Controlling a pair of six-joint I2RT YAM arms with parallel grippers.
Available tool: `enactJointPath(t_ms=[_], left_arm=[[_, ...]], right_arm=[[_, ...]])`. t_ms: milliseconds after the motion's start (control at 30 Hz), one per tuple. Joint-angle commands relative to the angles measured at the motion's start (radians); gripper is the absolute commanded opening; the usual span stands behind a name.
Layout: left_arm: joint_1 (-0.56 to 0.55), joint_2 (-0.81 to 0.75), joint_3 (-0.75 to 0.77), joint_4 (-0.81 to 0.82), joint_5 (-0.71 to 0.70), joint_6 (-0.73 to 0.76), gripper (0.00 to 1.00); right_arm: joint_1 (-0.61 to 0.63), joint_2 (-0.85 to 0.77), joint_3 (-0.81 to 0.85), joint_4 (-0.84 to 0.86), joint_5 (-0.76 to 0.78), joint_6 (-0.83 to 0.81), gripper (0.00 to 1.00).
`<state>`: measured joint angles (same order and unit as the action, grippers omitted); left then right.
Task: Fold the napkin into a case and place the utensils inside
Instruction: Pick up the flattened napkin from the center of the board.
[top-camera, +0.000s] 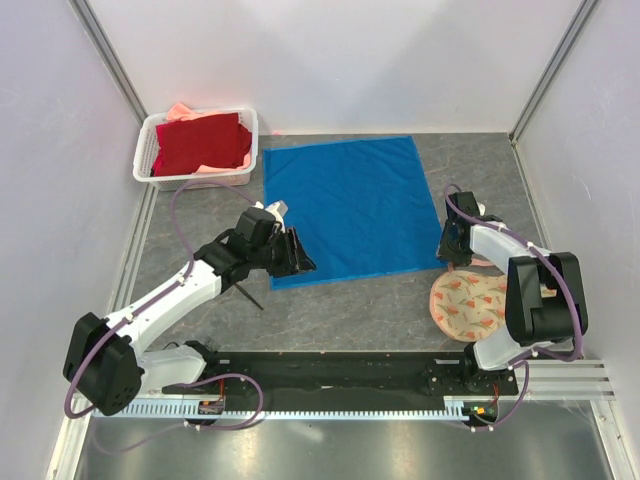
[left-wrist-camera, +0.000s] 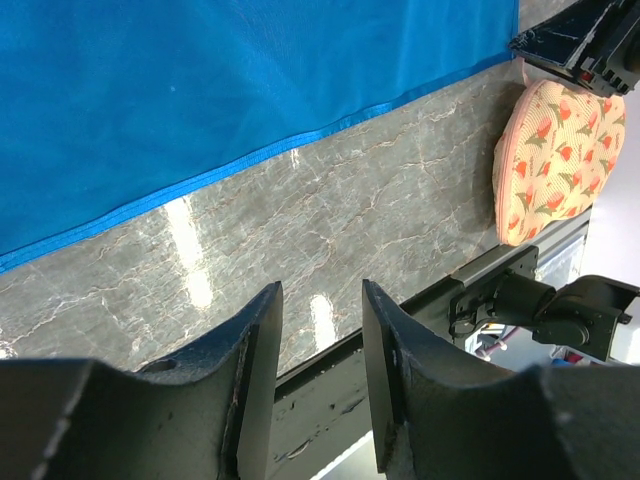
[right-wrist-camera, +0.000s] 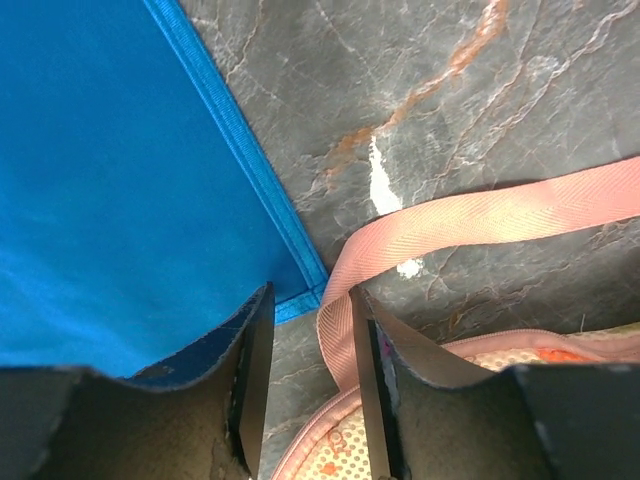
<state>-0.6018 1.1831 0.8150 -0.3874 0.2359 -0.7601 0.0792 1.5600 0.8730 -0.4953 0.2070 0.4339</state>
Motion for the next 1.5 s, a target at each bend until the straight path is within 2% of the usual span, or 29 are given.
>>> enactJointPath(t_ms=[0, 200, 300, 400, 500, 533, 600, 733, 1133, 1267, 1467], left_arm=[[0.002, 0.015, -0.004, 0.036, -0.015, 0.039, 0.44], [0.002, 0.050, 0.015, 0.048, -0.026, 0.068, 0.42], [0.002, 0.105, 0.047, 0.050, -0.026, 0.082, 0.41], [0.002, 0.142, 0.062, 0.065, -0.003, 0.079, 0.39], [0.002, 0.161, 0.072, 0.084, 0.014, 0.071, 0.38], [0.002, 0.165, 0.076, 0.084, 0.014, 0.073, 0.38], [0.002, 0.168, 0.073, 0.082, 0.000, 0.077, 0.38], [0.002, 0.167, 0.055, 0.064, -0.049, 0.073, 0.34], [0.002, 0.131, 0.030, 0.064, -0.107, 0.058, 0.33], [0.002, 0.130, 0.041, 0.062, -0.096, 0.056, 0.32], [0.002, 0.130, 0.036, 0.062, -0.086, 0.050, 0.32]], right_arm=[[0.001, -0.012, 0.004, 0.011, 0.072, 0.023, 0.46], [0.001, -0.179, 0.032, -0.055, -0.004, 0.009, 0.56], [0.001, -0.177, 0.047, -0.066, -0.058, 0.000, 0.60], [0.004, -0.118, 0.063, -0.020, -0.104, -0.009, 0.57], [0.020, -0.046, 0.096, 0.009, -0.121, -0.001, 0.45], [0.031, -0.034, 0.101, 0.029, -0.123, 0.000, 0.39], [0.044, 0.004, 0.103, 0.047, -0.123, 0.005, 0.35], [0.071, 0.061, 0.103, 0.090, -0.116, 0.011, 0.35], [0.108, 0.222, 0.175, 0.173, -0.139, 0.019, 0.35], [0.108, 0.186, 0.196, 0.123, -0.059, 0.013, 0.35], [0.093, 0.075, 0.175, 0.020, 0.035, -0.001, 0.40]])
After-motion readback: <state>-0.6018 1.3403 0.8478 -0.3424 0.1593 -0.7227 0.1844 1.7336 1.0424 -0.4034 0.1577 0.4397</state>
